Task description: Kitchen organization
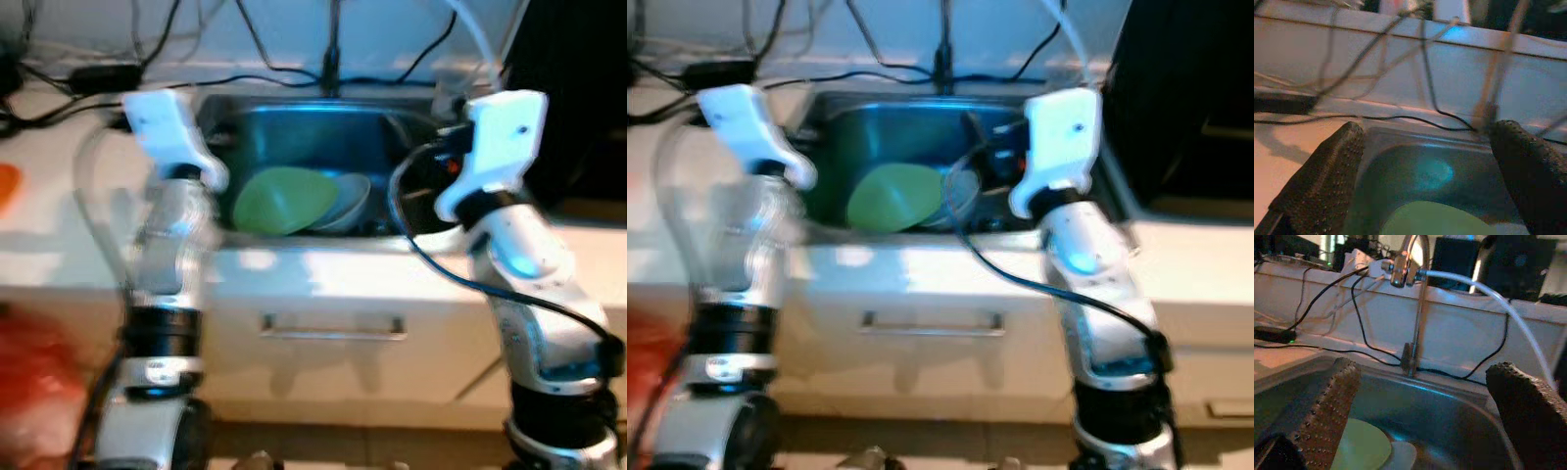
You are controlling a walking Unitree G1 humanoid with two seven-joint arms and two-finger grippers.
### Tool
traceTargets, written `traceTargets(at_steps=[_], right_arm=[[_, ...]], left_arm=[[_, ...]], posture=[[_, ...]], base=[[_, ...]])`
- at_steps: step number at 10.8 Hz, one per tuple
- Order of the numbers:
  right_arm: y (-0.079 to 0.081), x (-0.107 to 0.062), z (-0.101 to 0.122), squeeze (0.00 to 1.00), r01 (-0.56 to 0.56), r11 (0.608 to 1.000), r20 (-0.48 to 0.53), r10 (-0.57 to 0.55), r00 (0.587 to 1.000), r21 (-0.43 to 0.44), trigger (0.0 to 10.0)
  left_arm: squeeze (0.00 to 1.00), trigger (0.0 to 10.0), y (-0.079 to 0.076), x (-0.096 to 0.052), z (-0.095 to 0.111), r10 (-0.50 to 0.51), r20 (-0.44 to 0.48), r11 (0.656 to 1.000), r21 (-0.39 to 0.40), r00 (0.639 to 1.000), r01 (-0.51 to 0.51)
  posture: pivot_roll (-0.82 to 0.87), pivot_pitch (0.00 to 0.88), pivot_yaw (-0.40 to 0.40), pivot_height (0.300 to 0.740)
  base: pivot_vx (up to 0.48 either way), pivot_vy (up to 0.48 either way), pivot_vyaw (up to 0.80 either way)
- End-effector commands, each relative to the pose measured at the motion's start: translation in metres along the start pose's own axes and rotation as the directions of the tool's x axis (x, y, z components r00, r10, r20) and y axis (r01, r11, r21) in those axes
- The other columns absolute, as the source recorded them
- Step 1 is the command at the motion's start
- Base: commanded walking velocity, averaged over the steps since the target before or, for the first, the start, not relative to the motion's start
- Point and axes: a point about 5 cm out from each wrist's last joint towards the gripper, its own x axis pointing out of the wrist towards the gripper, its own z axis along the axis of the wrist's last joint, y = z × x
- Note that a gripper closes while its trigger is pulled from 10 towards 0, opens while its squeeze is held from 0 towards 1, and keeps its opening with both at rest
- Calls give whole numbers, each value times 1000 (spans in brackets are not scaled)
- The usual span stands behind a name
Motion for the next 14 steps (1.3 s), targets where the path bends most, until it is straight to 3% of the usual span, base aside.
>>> traceTargets(at_steps=[1,5,8,11,14], right_arm=[[4,0,2,0,-13,1000,9,13,1000,7,10000],[3,0,2,0,-7,1000,9,7,1000,6,10000],[3,-1,2,0,-6,1000,9,6,1000,4,10000],[2,-1,2,0,-2,1000,9,2,1000,3,10000],[2,-1,2,0,-6,1000,9,6,1000,2,10000]], left_arm=[[0,10000,6,2,5,26,9,1000,11,1000,-26],[0,10000,7,3,1,34,-10,999,22,999,-34],[0,10000,5,1,2,0,3,999,42,1000,0],[0,10000,5,2,2,0,2,1000,28,1000,0],[0,10000,6,2,1,6,7,1000,18,1000,-7]], posture=[[-71,52,21,740],[-74,51,25,740],[-76,50,26,740],[-78,51,27,740],[-76,49,24,740]], base=[[0,480,0],[0,411,0],[0,0,0],[87,-419,0],[0,0,0]])
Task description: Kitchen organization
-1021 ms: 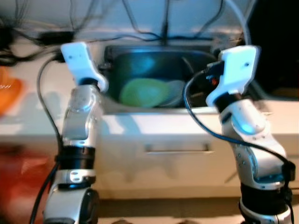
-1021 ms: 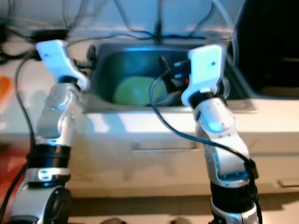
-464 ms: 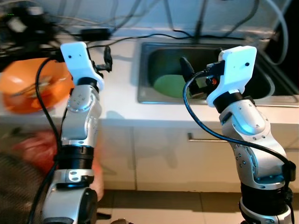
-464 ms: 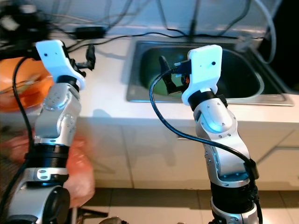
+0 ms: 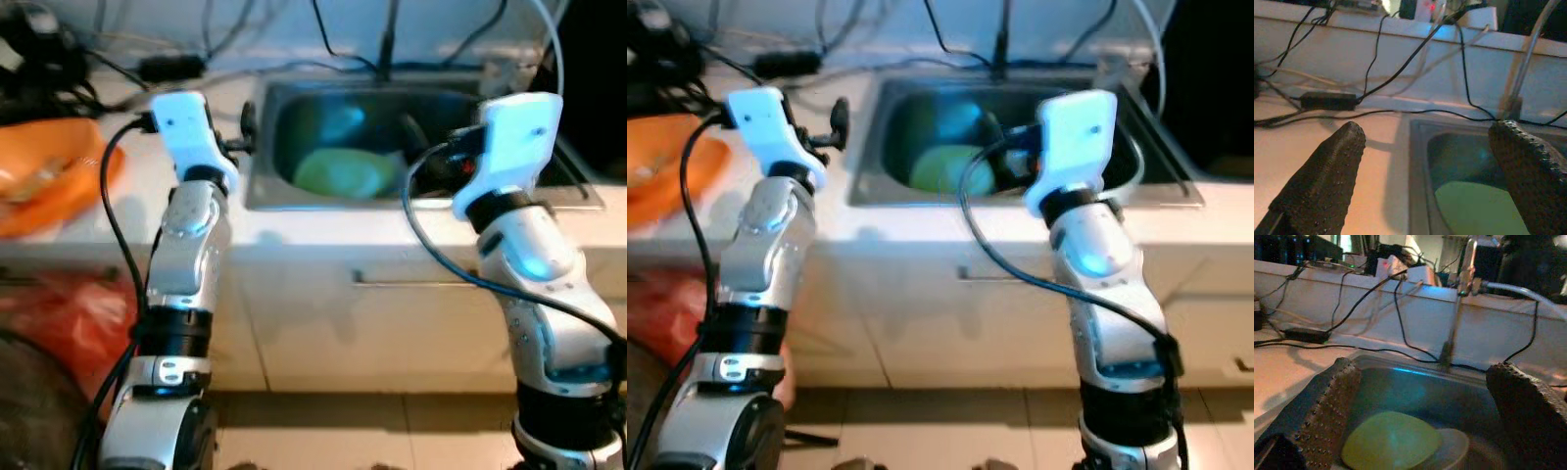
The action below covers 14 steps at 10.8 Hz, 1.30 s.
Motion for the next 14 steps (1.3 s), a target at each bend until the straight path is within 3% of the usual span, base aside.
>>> traceTargets(at_steps=[1,4,14], right_arm=[[5,1,3,0,-23,1000,12,23,1000,3,10000],[6,1,3,0,-28,1000,13,28,1000,0,10000],[7,1,2,0,-34,999,9,34,999,-5,10000]], left_arm=[[0,10000,7,0,1,17,7,1000,7,1000,-17],[0,10000,6,0,4,2,22,1000,-15,1000,-2],[0,10000,8,0,2,16,10,1000,-1,1000,-16]], posture=[[-76,49,24,740],[-77,46,24,740],[-76,49,23,740]], base=[[0,0,0],[0,0,0],[372,0,0]])
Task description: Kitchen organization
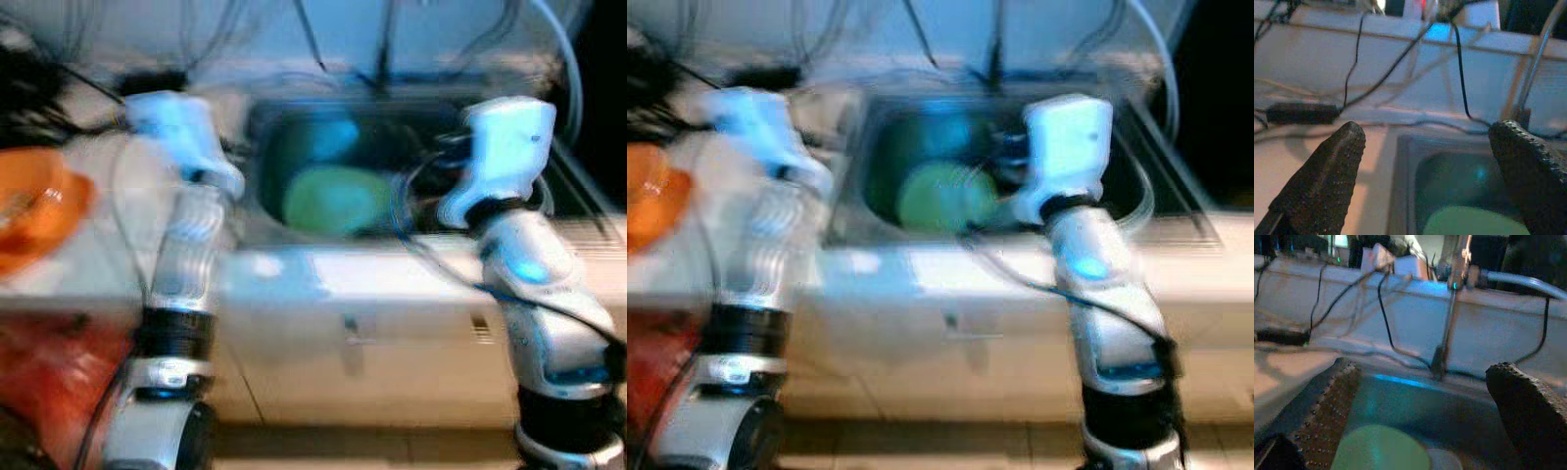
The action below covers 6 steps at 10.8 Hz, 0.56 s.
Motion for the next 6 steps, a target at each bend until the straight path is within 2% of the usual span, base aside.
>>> traceTargets(at_steps=[1,6], right_arm=[[8,2,7,0,-33,999,29,32,999,6,10000],[9,2,7,0,-36,999,29,36,999,5,10000]], left_arm=[[0,10000,13,1,5,45,18,999,-1,999,-45],[0,10000,13,1,6,56,22,998,-1,998,-56]], posture=[[-77,48,22,740],[-78,47,20,740]], base=[[319,0,0],[0,0,0]])
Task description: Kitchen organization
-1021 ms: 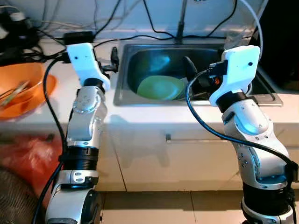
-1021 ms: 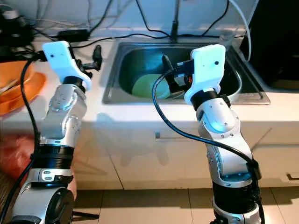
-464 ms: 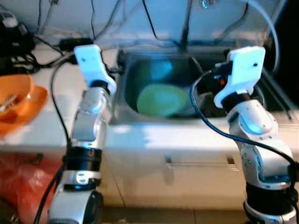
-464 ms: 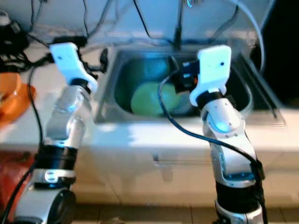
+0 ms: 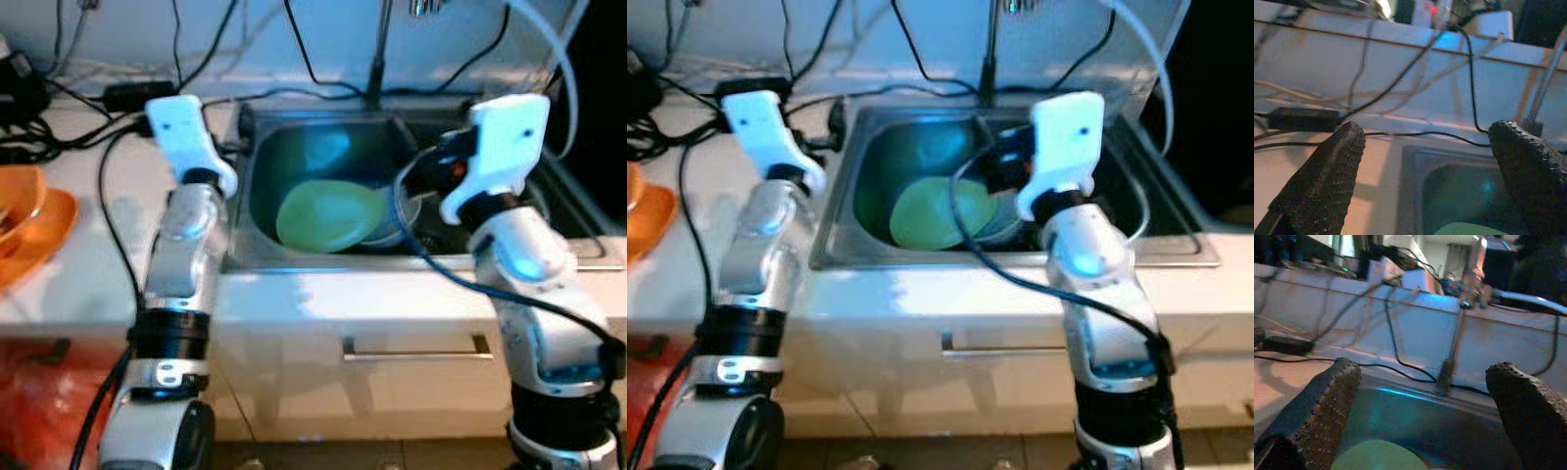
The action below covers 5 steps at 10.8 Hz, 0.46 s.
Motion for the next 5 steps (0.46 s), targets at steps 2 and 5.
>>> traceTargets(at_steps=[2,5], right_arm=[[2,0,3,0,-9,1000,7,9,1000,-1,10000],[4,0,2,0,-22,1000,2,22,1000,12,10000]], left_arm=[[0,10000,4,1,4,35,14,999,13,999,-35],[0,10000,11,2,3,87,11,994,60,996,-87]], posture=[[-77,48,21,740],[-72,52,23,740]], base=[[0,0,0],[0,0,0]])
